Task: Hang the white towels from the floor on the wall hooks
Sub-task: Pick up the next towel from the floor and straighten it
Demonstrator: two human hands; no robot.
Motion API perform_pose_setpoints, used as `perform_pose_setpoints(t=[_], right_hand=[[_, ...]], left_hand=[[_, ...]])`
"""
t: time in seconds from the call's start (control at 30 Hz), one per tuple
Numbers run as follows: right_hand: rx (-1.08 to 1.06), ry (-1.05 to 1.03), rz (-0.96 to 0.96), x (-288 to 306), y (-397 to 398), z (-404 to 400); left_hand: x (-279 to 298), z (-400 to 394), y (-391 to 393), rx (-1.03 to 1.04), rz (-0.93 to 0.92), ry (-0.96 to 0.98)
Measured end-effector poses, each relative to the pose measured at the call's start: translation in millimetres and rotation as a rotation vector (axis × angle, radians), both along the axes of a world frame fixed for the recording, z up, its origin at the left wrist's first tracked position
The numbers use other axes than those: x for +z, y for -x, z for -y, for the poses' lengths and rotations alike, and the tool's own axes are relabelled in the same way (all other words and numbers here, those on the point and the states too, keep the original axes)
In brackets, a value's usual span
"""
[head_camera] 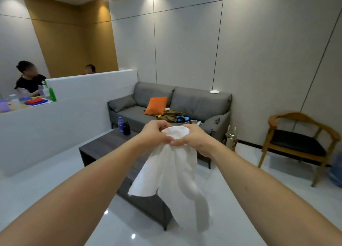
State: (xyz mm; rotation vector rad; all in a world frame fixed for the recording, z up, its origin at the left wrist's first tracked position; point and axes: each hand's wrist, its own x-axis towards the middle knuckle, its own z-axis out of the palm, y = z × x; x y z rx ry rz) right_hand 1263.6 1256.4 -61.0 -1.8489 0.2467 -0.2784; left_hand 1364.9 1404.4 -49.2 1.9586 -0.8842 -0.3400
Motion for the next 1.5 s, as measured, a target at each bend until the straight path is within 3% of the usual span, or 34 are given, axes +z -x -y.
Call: perform_pose_setpoints(t=[0.17,0.27,0.33,0.5,0.63,0.9,1.0,1.5], right_hand=[[-0.180,0.022,0.107,-3.1,-42.9,51.1],[-0.212,-0.071,0.166,2.2,-81.9,86.7],[-0.200,-0.151,0.173,8.9,-112.5,112.3],[-0.026,-0.044,0.004,12.5,-195.6,168.7],[0.048,0.095,0.005,10.2,-261.3,185.5],[0.277,0.211,-0.041,27.0,-388.6,178.5],[0.220,0.309,0.039,26.5,-434.2,177.0],[0.002,0.204,0.184,43.3,-607.5,224.1]], left_hand=[[-18.6,53.7,-51.9,-0.259,-0.250,-0.169],[-33.6,89.4,-88.4,-0.304,-0.260,-0.300],[-38.6,113.3,-119.3,-0.289,-0.258,-0.254],[-32.0,151.7,-204.8,-0.152,-0.182,-0.188],[-19.0,169.0,-268.6,-0.003,0.073,-0.276],[-5.7,160.0,-361.8,0.253,0.279,-0.267],[-3.6,153.4,-391.5,0.364,0.338,-0.302],[12.6,67.4,-481.6,0.929,0.303,-0.488]])
